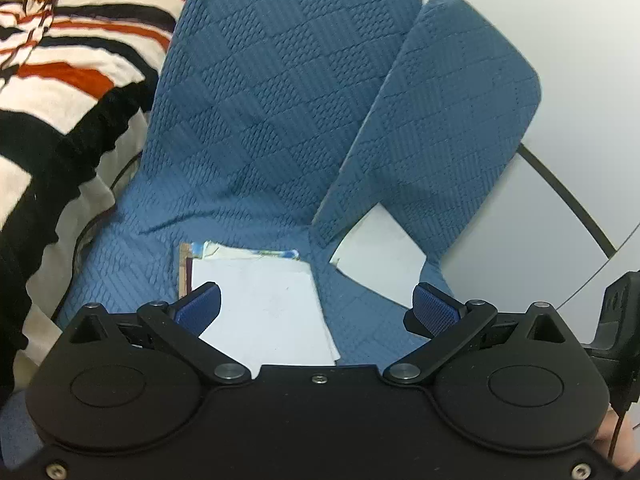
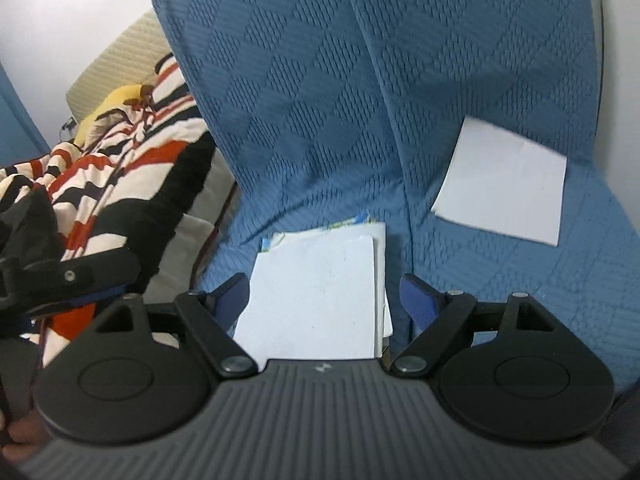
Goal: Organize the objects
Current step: 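Withdraw both open grippers from the book stack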
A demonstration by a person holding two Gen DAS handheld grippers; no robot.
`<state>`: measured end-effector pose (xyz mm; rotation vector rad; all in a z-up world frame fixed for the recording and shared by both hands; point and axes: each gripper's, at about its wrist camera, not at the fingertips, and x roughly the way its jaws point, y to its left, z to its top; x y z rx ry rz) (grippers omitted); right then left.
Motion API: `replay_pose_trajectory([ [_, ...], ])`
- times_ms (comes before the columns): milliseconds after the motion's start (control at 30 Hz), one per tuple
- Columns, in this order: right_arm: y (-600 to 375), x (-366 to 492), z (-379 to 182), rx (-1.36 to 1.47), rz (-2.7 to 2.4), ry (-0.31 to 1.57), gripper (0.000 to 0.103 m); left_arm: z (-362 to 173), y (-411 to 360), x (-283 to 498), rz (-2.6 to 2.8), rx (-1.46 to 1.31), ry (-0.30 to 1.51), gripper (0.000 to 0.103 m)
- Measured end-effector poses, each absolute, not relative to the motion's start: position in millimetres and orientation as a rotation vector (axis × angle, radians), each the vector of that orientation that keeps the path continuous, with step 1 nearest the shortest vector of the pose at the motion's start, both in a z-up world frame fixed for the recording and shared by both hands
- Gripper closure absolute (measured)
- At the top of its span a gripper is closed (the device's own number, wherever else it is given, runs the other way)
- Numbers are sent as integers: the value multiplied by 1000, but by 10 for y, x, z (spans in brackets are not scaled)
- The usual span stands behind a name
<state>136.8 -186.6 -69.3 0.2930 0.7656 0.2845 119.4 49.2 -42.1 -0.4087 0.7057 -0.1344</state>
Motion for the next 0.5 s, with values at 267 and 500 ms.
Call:
replay_pose_trajectory([
  [267,-2073,1101,-570,316,269,725,19,-275,269,1026,-184,-402,666,1],
  [500,-2228,847,-536,317,256,700,19,-231,-5,902,-215,-379,650,1],
])
